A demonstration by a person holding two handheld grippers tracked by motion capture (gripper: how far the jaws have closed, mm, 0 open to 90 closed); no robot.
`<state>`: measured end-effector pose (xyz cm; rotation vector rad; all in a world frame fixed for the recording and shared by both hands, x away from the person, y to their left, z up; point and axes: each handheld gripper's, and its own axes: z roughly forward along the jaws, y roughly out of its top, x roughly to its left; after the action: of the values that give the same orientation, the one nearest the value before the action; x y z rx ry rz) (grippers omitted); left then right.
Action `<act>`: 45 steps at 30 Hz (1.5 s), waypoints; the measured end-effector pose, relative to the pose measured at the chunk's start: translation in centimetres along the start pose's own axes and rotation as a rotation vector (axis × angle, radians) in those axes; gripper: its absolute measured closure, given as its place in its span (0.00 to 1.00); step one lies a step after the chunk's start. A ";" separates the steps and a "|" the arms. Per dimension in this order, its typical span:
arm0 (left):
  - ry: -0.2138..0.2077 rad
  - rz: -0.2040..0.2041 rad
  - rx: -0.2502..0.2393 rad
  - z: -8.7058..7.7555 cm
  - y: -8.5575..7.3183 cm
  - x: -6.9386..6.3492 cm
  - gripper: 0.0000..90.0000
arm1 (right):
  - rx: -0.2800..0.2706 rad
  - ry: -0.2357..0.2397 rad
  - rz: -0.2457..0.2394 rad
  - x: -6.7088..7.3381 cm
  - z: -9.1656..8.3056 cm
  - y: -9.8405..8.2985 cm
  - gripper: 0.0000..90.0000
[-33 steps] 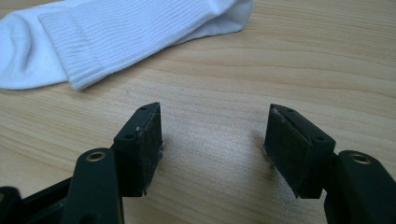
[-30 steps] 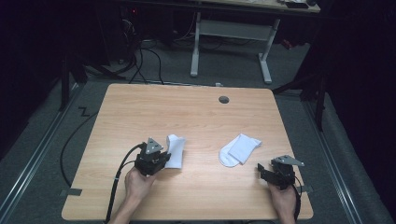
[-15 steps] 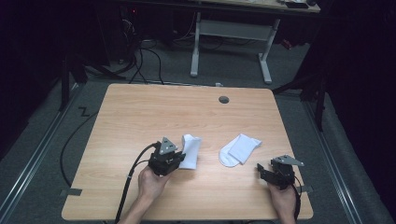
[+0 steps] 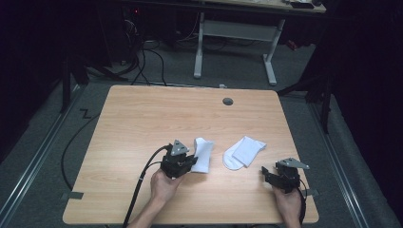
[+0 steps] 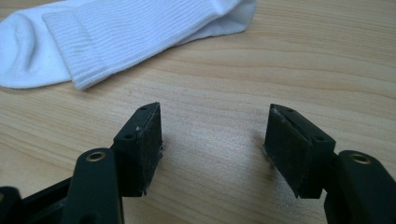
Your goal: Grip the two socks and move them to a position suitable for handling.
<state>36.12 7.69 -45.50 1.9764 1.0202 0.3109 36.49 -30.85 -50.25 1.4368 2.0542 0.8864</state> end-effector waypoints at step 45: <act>0.225 -0.031 0.080 -0.2 -1.9 4.4 0.50 | -0.144 0.174 -0.202 5.6 -2.9 2.4 0.61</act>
<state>37.79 11.72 -47.61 2.0272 1.2208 0.4905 34.15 -25.67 -46.65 1.0887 2.1655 1.0809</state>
